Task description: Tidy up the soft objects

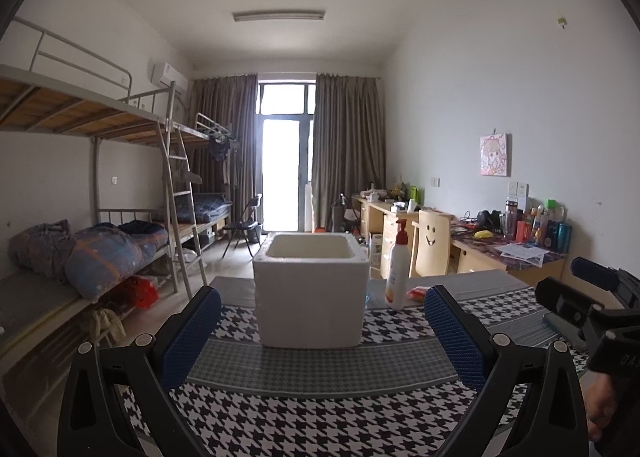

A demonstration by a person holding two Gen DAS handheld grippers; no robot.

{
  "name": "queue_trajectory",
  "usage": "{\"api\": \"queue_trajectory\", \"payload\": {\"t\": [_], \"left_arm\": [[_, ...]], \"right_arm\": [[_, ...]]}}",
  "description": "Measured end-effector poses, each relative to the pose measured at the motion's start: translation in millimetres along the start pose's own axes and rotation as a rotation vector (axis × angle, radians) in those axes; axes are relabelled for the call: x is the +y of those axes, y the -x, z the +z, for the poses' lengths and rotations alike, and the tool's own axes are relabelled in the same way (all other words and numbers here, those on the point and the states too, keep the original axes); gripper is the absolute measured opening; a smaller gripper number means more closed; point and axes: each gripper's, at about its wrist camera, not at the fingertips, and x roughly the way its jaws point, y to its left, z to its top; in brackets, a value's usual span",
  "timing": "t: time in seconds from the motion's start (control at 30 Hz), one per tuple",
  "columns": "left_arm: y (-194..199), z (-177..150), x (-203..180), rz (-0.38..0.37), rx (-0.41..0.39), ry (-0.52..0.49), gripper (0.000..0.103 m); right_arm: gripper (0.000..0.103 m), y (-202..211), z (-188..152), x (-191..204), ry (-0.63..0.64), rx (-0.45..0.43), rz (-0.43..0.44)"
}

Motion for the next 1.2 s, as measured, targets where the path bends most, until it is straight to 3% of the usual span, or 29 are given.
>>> {"api": "queue_trajectory", "payload": {"t": [0.3, 1.2], "left_arm": [[4, -11, 1, 0.033, -0.041, -0.021, 0.102], [3, -29, 17, 0.044, -0.008, -0.006, 0.102]], "right_arm": [[0.103, -4, -12, -5, -0.012, -0.006, -0.013], [0.103, 2, -38, -9, -0.058, -0.014, -0.056]]}}
